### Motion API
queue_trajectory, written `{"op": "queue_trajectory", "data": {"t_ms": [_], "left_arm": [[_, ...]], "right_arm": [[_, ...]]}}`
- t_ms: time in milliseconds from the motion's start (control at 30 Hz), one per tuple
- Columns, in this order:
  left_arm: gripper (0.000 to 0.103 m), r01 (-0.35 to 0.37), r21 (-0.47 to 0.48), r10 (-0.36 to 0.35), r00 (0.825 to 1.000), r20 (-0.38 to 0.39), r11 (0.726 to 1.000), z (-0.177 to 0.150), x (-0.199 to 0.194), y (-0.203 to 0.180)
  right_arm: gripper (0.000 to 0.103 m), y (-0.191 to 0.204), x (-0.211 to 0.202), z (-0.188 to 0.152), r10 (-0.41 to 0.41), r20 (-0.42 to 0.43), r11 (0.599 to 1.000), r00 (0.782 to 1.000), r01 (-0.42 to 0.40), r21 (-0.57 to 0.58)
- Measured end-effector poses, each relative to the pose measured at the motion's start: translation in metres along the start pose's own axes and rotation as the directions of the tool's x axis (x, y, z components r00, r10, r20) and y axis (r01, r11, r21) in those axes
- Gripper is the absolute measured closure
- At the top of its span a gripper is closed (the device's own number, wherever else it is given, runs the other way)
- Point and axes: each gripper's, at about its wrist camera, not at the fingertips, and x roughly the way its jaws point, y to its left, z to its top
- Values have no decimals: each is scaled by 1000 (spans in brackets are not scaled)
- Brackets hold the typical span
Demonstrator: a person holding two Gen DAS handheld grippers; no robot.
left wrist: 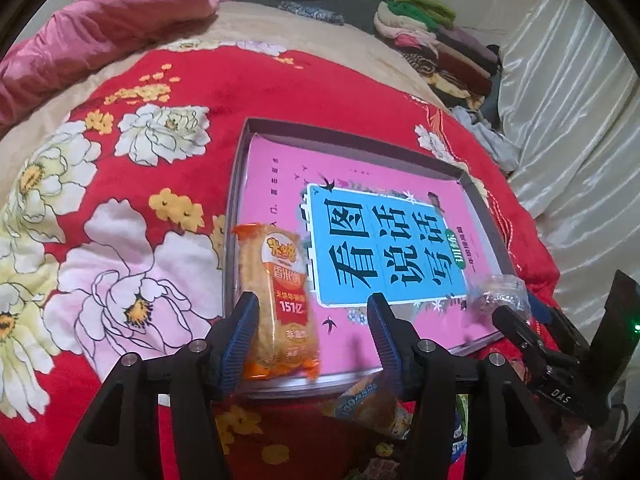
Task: Organize snacks
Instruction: 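Withdraw both open tools from the tray back toward the snack pile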
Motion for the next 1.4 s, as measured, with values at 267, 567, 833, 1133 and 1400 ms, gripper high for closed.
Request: {"op": "queue_trajectory", "data": {"t_ms": [267, 567, 833, 1133, 1400], "left_arm": [[43, 1, -11, -1, 1000, -2, 1000, 0, 1, -1], [34, -14, 7, 14, 999, 40, 1000, 3, -19, -5], [28, -42, 34, 38, 994, 98, 999, -1, -42, -13], [25, -74, 56, 65, 986, 151, 996, -10, -67, -16], [24, -70, 91, 55, 987, 151, 993, -23, -75, -21]], "right_arm": [[20, 1, -11, 4, -16, 58, 1000, 998, 17, -7], [16, -7, -21, 9, -13, 101, 1000, 995, 10, 28], [15, -8, -29, 11, -10, 124, 1000, 992, 6, 27], [15, -6, -36, 12, -6, 146, 1000, 989, 3, 18], [14, -5, -46, 12, 38, 179, 999, 983, -41, 11]]}}
